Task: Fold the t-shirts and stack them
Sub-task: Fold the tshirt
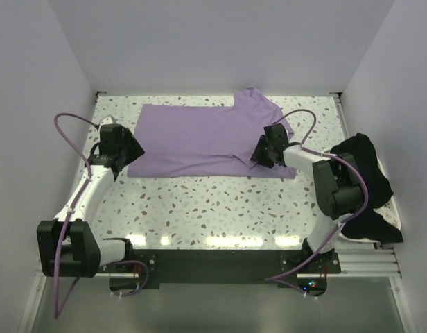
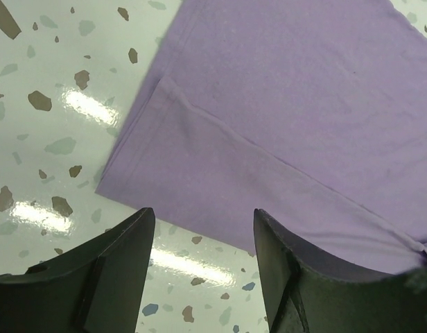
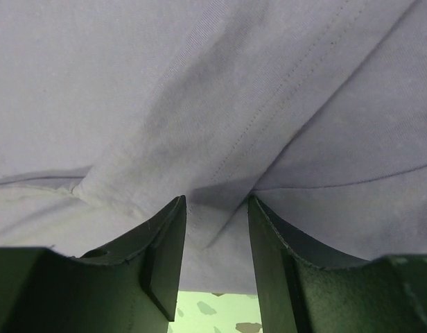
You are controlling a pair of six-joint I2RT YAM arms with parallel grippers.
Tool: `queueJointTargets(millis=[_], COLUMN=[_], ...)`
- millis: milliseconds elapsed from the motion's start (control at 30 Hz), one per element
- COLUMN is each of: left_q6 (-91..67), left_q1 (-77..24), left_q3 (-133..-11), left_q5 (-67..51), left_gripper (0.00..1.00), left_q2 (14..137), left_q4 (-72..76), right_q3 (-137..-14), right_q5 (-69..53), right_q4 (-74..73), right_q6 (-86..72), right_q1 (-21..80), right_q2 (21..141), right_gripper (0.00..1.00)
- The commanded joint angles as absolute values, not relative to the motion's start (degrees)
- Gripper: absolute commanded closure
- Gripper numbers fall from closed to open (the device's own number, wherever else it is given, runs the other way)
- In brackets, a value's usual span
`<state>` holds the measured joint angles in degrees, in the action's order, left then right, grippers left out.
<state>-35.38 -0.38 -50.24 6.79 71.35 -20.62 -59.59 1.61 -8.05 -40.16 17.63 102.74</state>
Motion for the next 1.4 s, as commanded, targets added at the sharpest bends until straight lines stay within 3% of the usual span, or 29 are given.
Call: queueJointTargets(millis=[0,267,367,467,667,1367], left_q6=[-32.7,-32.08,-31.99,-31.99,-32.08,-31.9], left_q1=[0.0,0.0,0.0,0.0,0.0,0.0], left_q3=[-50.01,-48.96,-48.52,-48.43,-48.16,-48.08], left_q5=[5.1,4.83,4.83,4.66,4.57,4.39], left_gripper=[0.36,0.36,0.36,0.36,0.37,0.38], left_q2=[69.43,69.17,68.99,68.99,68.99,70.31], left_q4=[-20.3,-19.6,-19.34,-19.16,-19.07,-18.72], right_q3=[-58.98,-58.54,-59.32,-60.82,-64.24,-87.62], right_q5=[3.08,3.51,3.43,3.52,3.78,4.31], right_q4=[-5.98,-5.19,-4.83,-5.1,-5.97,-10.55], right_q6=[-41.48,-42.45,-42.54,-42.63,-42.63,-36.22], right_q1=[17.84,18.19,18.19,18.19,18.28,20.21], right_q2=[102.22,102.48,103.09,104.15,105.11,121.11], right_gripper=[0.56,0.62,0.7,0.86,1.0,1.0])
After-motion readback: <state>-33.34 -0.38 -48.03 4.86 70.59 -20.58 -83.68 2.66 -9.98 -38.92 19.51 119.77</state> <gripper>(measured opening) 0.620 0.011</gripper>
